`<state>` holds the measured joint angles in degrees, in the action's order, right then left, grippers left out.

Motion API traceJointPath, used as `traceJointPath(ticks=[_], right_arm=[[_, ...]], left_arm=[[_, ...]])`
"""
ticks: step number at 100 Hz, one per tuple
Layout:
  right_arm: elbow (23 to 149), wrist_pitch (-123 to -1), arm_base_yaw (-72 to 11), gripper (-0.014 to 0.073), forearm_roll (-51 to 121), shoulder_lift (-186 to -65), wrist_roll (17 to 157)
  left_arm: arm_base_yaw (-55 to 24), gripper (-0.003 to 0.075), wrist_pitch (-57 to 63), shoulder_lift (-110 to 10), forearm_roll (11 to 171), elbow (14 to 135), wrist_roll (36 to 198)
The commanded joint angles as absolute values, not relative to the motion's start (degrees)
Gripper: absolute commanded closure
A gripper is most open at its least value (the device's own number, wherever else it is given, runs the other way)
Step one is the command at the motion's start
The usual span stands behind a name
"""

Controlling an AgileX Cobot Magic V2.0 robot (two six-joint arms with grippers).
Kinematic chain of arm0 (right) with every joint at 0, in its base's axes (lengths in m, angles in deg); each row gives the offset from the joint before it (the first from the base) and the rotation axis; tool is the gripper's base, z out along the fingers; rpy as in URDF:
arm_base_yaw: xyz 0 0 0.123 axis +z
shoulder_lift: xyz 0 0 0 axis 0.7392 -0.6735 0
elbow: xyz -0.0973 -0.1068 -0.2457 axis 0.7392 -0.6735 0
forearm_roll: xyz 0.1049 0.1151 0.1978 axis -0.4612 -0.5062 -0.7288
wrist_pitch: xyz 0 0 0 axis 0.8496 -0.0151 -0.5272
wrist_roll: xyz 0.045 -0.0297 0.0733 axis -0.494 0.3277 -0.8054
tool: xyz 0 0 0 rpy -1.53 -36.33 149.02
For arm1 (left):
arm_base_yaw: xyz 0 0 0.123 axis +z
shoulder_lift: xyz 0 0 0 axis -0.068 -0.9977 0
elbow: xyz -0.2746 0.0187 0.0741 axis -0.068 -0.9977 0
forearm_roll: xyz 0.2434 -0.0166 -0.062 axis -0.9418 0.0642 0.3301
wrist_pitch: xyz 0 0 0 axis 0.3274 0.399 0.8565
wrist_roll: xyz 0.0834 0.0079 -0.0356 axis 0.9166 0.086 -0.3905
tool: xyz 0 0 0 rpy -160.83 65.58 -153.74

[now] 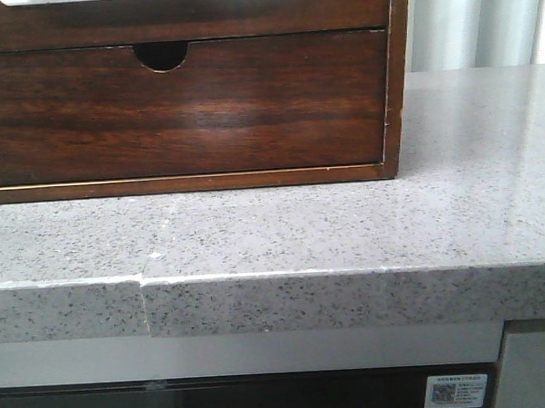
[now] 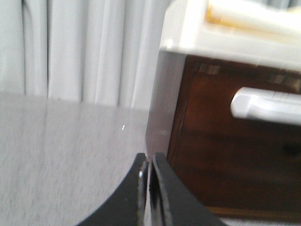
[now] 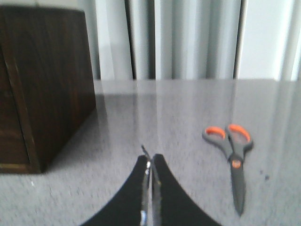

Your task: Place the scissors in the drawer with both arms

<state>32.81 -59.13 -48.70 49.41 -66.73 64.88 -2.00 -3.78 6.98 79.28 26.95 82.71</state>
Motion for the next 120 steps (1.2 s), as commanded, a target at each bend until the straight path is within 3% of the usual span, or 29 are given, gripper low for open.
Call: traceJointPath(ticks=[1, 27, 50, 120], right_arm=[[39.02, -57.9, -49.01, 0.0662, 49.81, -66.76, 64.88], [53.36, -70.88, -49.01, 0.0662, 50.35, -77.12, 64.88], [62.1, -79.87, -49.01, 0.0662, 50.35, -88.16, 64.88], [62.65, -79.13, -49.01, 0.0662, 50.35, -91.68, 64.88]], left_arm=[[-1.98, 0.0741, -3.36, 3.27, 79.71, 34.04, 82.32], [-1.98, 0.0741, 3.93, -9.92, 78.75, 48.85, 83.48], [-1.98, 0.0741, 5.42, -17.14, 76.17, 54.28, 83.48], [-1.98, 0.0741, 4.85, -17.56, 76.28, 54.28, 83.48]])
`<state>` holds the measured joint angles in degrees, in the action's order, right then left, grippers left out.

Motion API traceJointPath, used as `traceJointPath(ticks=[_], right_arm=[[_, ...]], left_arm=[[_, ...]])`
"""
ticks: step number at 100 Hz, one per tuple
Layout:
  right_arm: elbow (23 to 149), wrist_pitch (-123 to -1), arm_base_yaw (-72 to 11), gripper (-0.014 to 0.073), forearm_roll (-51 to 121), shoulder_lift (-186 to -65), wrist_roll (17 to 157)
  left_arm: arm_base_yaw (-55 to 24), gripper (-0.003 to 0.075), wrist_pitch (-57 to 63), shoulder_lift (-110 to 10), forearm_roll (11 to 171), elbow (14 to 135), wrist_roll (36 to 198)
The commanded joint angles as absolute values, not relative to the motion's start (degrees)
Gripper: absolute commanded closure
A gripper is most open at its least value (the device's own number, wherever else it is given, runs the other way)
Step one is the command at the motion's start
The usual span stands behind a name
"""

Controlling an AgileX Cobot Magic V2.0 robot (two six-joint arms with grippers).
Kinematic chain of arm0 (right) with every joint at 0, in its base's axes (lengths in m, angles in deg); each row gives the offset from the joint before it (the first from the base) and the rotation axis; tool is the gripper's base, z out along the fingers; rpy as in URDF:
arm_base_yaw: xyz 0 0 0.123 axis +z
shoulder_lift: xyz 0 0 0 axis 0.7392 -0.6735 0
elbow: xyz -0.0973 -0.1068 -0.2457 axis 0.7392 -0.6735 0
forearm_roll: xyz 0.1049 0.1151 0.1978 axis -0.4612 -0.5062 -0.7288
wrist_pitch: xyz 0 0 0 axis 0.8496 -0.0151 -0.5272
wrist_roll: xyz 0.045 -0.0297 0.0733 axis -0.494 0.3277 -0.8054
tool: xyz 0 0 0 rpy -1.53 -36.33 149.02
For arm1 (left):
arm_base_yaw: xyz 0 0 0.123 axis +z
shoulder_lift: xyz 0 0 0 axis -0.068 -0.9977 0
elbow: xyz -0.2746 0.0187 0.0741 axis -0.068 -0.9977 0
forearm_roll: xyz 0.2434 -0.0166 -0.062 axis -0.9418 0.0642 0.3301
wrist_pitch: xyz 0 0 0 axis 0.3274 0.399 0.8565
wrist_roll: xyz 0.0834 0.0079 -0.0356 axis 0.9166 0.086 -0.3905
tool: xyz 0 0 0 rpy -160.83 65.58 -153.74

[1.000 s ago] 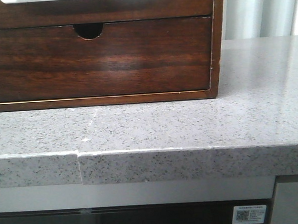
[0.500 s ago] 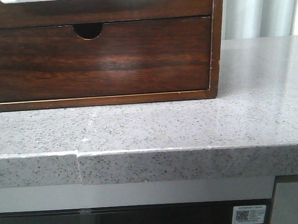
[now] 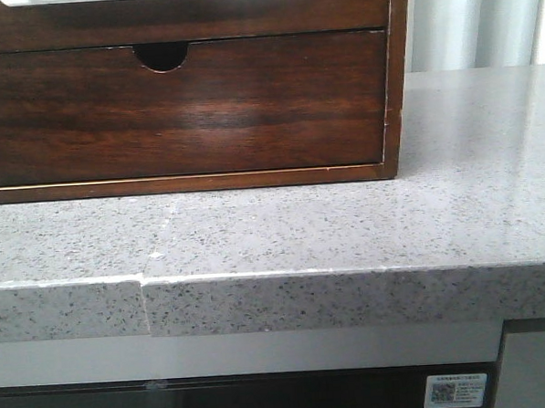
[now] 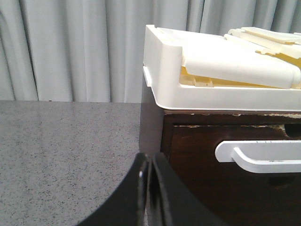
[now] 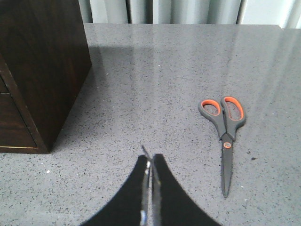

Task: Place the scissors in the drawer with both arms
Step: 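Hook the left gripper onto the white drawer handle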

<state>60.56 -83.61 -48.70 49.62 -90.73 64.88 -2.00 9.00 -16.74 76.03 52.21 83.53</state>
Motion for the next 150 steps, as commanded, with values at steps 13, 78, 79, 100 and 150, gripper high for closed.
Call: traceJointPath(ticks=[13, 78, 79, 100, 150], right_arm=[[62.65, -78.61, -49.01, 0.0622, 50.35, -91.68, 64.88], [62.65, -76.65, -49.01, 0.0163, 52.31, -91.68, 64.88], [62.65, -76.65, -49.01, 0.0163, 52.31, -91.68, 64.88], [62.65, -76.65, -49.01, 0.0163, 50.35, -91.68, 64.88], [62.65, -76.65, -49.01, 0.0163, 49.42, -91.68, 64.88]], left_arm=[[-1.98, 0.0736, 6.53, -17.56, 76.28, 54.18, 83.48], [-1.98, 0.0199, 7.94, -17.56, 82.01, 54.18, 83.22], [-1.98, 0.0204, 7.94, -17.69, 83.75, 54.18, 83.12], [-1.98, 0.0261, 7.79, -19.17, 112.68, 51.85, 83.12], [-2.09, 0.0273, 20.81, -38.55, 154.11, 49.48, 106.76]])
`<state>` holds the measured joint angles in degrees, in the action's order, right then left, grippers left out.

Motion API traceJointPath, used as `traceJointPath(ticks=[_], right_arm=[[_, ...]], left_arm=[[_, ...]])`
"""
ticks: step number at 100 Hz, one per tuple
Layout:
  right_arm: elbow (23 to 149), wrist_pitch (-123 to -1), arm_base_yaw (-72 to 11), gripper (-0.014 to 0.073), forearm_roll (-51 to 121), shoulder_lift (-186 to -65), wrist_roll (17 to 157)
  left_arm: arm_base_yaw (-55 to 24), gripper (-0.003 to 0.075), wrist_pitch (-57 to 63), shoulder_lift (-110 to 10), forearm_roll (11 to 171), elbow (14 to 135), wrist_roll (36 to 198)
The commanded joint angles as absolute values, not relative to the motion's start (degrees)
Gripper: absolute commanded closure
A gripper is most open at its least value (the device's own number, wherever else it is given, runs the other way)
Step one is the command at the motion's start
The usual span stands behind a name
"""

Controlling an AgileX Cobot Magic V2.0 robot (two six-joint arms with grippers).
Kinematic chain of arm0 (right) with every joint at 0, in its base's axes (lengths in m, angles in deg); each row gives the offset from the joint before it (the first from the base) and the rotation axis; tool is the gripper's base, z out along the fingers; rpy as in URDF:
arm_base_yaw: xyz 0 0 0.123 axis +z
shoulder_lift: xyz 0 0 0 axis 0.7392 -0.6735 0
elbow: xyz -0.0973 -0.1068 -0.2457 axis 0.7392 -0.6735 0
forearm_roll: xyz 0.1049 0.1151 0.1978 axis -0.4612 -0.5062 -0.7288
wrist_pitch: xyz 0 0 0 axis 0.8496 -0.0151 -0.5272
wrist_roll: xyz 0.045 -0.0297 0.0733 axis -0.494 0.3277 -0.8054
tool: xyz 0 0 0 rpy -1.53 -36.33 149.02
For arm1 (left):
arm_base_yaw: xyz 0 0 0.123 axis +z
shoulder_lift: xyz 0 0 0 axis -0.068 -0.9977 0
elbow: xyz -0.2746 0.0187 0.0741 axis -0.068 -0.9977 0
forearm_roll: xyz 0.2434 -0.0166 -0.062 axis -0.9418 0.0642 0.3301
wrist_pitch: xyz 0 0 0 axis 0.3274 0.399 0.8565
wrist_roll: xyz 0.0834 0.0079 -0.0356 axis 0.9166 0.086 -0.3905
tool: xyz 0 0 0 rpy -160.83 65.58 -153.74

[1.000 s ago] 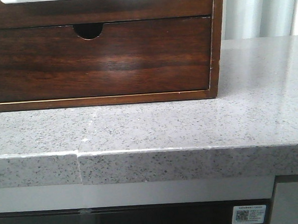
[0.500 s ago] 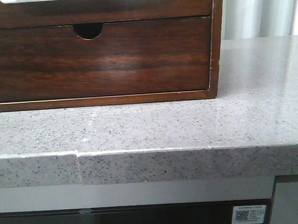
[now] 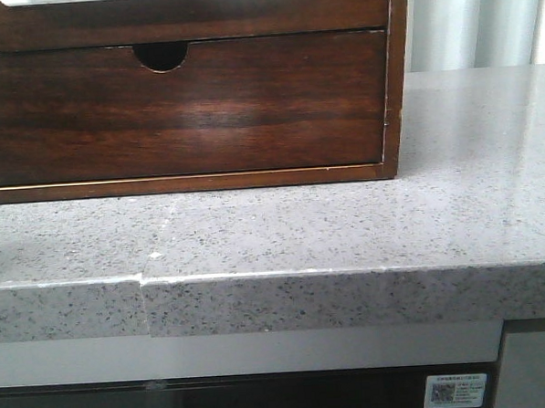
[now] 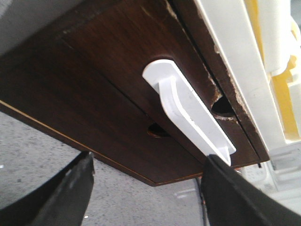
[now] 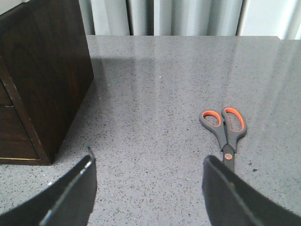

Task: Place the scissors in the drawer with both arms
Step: 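Hook the left gripper onto the white drawer handle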

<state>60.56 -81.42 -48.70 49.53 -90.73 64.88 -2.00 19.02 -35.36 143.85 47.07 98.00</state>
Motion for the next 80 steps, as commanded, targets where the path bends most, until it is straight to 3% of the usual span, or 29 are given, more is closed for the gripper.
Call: traceJointPath(ticks=[1, 26, 53, 80], right_arm=[[62.65, -76.65, -49.01, 0.0163, 49.42, -91.68, 64.88], [62.65, -76.65, -49.01, 0.0163, 49.42, -91.68, 64.88], [62.65, -76.65, -49.01, 0.0163, 49.42, -91.68, 64.88], [62.65, -76.65, -49.01, 0.0163, 49.42, -91.68, 64.88]], left_arm=[[-2.09, 0.0273, 21.36, -38.83, 155.28, 49.51, 107.34], [-2.09, 0.0273, 31.24, -48.39, 172.22, 51.02, 124.85], [-2.09, 0.0285, 34.45, -54.97, 172.12, 54.92, 125.77], [-2.09, 0.0353, 36.15, -60.19, 172.12, 59.28, 126.46]])
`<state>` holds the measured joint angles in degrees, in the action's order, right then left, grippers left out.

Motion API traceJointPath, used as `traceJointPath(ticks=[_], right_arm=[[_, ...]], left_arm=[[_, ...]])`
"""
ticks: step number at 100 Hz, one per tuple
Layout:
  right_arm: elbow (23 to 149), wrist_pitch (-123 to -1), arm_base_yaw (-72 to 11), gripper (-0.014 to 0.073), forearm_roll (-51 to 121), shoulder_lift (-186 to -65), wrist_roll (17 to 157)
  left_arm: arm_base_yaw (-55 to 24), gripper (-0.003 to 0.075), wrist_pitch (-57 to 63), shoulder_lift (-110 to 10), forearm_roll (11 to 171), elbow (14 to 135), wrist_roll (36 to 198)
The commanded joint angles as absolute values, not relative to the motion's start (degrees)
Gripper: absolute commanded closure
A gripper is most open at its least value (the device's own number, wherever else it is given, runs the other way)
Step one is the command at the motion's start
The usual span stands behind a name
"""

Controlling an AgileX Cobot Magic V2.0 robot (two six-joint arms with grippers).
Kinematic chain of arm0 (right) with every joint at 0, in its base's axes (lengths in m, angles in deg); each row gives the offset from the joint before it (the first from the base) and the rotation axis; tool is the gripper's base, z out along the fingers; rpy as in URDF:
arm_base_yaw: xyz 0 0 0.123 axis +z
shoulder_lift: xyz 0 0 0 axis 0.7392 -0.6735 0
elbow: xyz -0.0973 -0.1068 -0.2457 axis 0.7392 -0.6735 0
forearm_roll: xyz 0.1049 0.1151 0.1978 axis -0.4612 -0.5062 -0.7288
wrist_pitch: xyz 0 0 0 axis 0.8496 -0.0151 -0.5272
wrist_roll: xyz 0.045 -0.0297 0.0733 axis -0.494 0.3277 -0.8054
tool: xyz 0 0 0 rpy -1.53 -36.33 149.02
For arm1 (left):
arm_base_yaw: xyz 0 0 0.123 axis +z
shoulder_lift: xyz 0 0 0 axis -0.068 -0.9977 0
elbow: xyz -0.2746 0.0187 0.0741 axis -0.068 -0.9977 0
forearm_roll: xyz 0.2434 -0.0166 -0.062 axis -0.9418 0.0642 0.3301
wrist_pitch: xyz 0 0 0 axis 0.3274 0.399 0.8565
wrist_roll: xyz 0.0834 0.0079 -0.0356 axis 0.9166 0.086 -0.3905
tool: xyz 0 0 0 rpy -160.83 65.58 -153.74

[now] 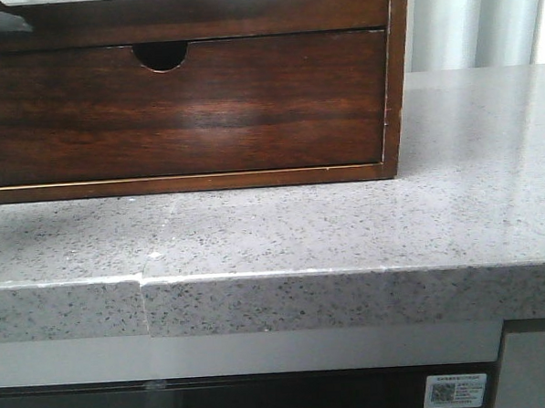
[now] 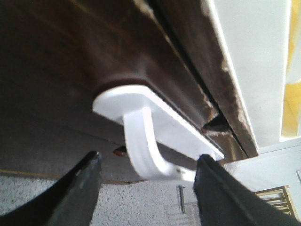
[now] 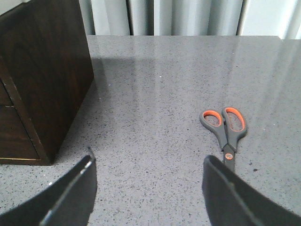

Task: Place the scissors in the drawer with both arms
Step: 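Hook the left gripper onto the white drawer handle, then pull the drawer open toward the robot with the left gripper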

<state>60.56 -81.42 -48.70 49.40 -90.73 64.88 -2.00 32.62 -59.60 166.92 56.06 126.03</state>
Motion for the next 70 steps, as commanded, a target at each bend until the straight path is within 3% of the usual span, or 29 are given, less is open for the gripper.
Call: traceJointPath(ticks=[1, 70], right_arm=[[62.65, -76.65, -49.01, 0.0163, 49.42, -91.68, 64.88], [62.65, -76.65, -49.01, 0.0163, 49.42, -91.68, 64.88]], left_arm=[[-2.09, 0.0355, 36.27, -60.32, 172.12, 59.54, 126.46], [-1.99, 0.0566, 44.08, -65.48, 172.01, 61.57, 128.09]])
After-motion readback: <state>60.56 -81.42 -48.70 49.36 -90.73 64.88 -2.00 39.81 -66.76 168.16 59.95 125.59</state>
